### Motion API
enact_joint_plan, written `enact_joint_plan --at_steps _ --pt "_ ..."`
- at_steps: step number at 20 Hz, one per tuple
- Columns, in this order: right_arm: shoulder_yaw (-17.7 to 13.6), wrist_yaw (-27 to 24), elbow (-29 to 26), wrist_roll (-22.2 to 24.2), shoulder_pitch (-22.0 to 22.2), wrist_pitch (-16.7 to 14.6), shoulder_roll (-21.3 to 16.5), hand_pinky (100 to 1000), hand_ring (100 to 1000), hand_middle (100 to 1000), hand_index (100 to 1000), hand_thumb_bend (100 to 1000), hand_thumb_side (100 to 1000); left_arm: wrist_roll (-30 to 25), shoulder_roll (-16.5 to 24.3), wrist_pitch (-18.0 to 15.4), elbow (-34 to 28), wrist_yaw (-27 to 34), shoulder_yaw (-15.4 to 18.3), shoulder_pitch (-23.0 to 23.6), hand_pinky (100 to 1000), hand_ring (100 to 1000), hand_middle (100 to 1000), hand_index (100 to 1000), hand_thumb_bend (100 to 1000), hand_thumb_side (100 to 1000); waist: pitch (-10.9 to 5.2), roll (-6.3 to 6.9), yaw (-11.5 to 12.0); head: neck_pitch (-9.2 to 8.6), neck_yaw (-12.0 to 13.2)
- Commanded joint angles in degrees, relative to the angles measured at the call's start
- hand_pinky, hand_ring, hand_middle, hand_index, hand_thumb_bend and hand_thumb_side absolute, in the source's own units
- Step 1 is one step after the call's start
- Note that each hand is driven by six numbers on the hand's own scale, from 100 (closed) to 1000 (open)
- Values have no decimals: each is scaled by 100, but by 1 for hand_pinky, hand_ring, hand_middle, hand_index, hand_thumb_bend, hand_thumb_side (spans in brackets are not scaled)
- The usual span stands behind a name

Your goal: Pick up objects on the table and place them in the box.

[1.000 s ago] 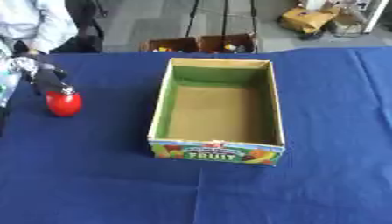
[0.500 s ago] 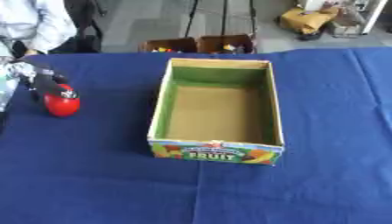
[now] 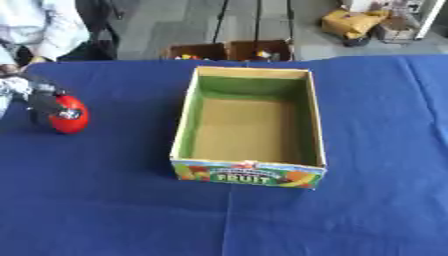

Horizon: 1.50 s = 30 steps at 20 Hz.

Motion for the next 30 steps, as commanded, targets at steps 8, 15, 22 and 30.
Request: enact_joint_plan --at_steps 8,15,22,30 --pt "-105 -49 -86 -136 -9 -60 -58 702 751 712 832 100 932 -3 205 -74 9 476 -1 23 471 649 924 1000 118 569 -140 -26 -3 -54 -3" --pt "-131 -72 -86 -207 -23 -56 -40 702 749 708 831 100 931 21 185 -89 116 653 -28 103 457 606 899 1000 100 529 -124 -18 -40 -48 -15" --pt "-148 -138 -86 -274 -38 -27 -22 701 747 694 827 100 928 47 122 -220 64 433 -153 169 441 618 889 1000 139 523 -120 -4 -67 -44 -17" --pt "-165 -198 -86 -323 -40 -2 -16 701 746 688 822 100 930 248 20 -249 89 480 -170 141 426 585 754 951 100 476 -130 -3 -83 -44 -25"
